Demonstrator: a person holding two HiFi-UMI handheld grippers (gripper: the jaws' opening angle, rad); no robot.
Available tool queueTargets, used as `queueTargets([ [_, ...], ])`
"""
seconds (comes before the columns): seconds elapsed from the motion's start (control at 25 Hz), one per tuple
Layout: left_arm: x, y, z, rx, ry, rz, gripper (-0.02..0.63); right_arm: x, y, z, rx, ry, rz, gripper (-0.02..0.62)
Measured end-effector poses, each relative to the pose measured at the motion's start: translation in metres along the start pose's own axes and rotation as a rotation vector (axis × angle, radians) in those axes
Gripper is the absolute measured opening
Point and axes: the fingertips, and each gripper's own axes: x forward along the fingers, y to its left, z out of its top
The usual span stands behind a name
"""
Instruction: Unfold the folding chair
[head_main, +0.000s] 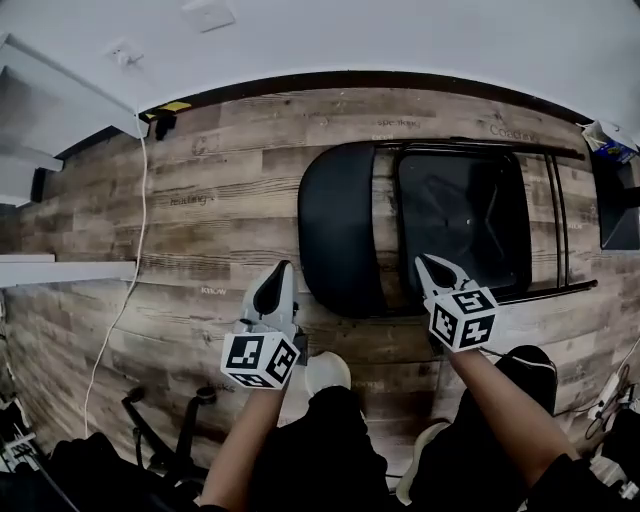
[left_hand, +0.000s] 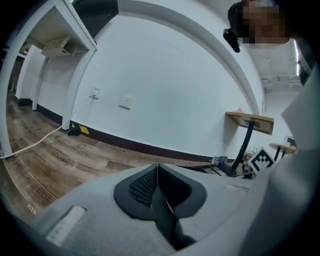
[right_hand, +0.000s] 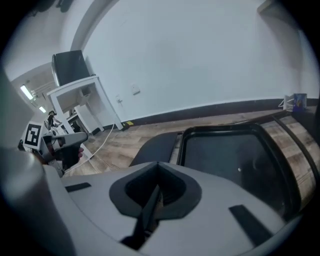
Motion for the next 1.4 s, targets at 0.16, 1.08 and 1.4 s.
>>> queueTargets([
  [0.16, 0.001, 0.016, -0.043, -0.005, 0.009, 0.050, 0.020, 0.027, -0.014, -0.038, 0.028, 0.092, 0.003, -0.003],
  [1.08, 0.047, 0.086, -0.161, -0.171, 0.134, 0.122, 0.077, 0.101, -0.034, -0.068, -0.015, 0.190, -0.134, 0.140],
  [1.4, 0.050, 0.081, -0.184, -0.186, 0.183, 0.074, 0.169, 0.124, -0.038, -0.083, -0.089, 0.295, -0.234, 0.141],
])
